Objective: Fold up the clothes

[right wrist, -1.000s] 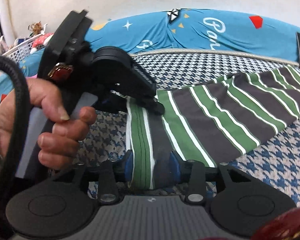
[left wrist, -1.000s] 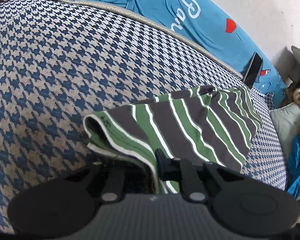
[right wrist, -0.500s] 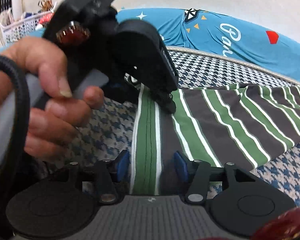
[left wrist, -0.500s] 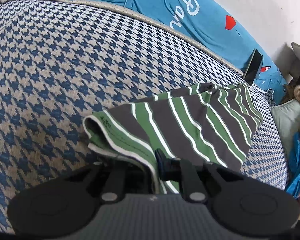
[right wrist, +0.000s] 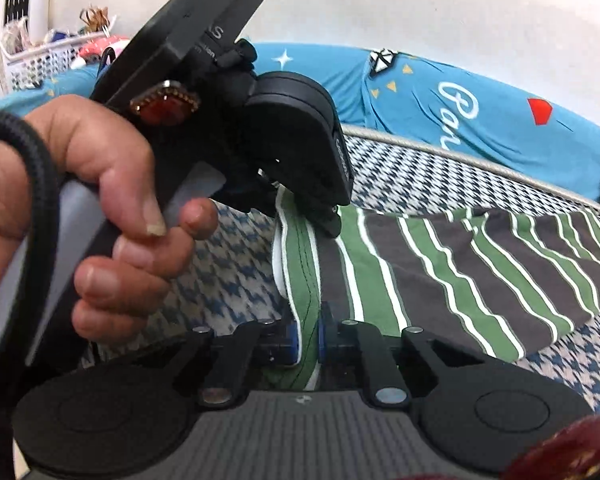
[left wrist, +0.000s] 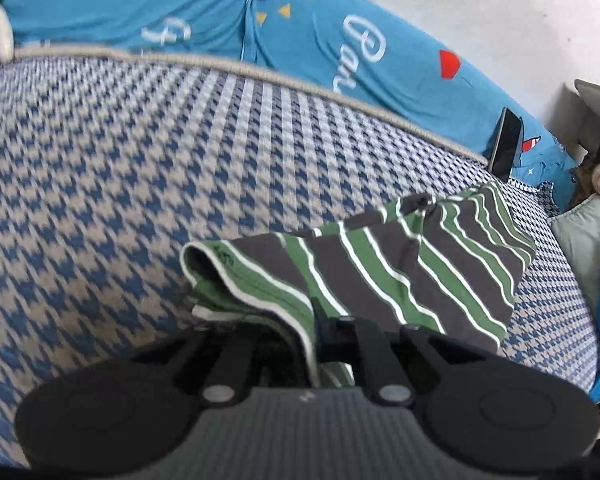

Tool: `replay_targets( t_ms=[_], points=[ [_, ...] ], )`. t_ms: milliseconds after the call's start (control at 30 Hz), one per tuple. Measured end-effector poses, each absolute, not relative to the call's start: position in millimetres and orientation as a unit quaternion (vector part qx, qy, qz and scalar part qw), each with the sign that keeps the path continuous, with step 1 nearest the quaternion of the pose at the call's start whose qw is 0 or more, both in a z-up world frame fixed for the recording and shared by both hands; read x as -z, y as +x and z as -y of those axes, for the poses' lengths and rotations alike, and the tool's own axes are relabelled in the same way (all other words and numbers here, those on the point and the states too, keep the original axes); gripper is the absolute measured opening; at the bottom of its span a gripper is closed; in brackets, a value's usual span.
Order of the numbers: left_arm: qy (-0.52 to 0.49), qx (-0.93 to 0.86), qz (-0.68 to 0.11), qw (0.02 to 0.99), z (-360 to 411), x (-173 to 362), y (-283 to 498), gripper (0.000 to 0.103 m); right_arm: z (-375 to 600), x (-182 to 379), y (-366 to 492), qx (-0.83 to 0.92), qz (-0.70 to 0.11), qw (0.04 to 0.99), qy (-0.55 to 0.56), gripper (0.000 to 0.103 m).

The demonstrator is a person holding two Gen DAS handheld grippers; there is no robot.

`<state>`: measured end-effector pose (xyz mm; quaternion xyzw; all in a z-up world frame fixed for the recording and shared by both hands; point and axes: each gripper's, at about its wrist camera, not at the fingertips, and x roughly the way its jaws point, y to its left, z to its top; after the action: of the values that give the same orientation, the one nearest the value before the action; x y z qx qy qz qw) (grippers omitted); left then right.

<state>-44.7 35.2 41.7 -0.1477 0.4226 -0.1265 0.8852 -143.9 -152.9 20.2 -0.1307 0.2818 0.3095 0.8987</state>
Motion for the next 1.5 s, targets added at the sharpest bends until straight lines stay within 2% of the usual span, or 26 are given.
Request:
replay_targets(
  t_ms=[500,833,900,1000,1067,1100,1200,1267,1500],
  points=[
    [-0.113,0.091,-0.419,0.896,-104,-66,-25,0.006,95,-38,-120,-0.411,-0.309,0.858,-0.017,0.011],
    [-0.081,0.051,-0.433,0.896,-150,-54,-14,0.007,38,-28,-117,-0.459,-0.321,0.828,0.003,0.011],
    [-0.075,0.045,-0.44,0.894,-156,-48,-11,0.008,30,-25,-112,-0.461,-0.328,0.824,0.001,0.015],
    [-0.06,0.023,-0.454,0.889,-159,-35,-5,0.017,22,-20,-101,-0.464,-0.341,0.818,0.002,0.019],
    [-0.064,-0.005,-0.461,0.885,-162,-28,-3,0.03,20,-17,-91,-0.466,-0.349,0.813,0.002,0.022],
    [-0.068,-0.02,-0.462,0.884,-165,-26,-3,0.033,21,-16,-91,-0.469,-0.352,0.81,0.004,0.023],
    [-0.081,-0.06,-0.452,0.886,-175,-27,-4,0.042,27,-16,-90,-0.476,-0.356,0.804,0.009,0.023],
    [-0.078,-0.086,-0.439,0.891,-178,-30,-6,0.051,34,-17,-90,-0.472,-0.355,0.807,0.012,0.023],
    [-0.088,-0.064,-0.414,0.904,-167,-38,-9,0.054,64,-19,-76,-0.416,-0.345,0.841,0.015,0.023]
  ],
)
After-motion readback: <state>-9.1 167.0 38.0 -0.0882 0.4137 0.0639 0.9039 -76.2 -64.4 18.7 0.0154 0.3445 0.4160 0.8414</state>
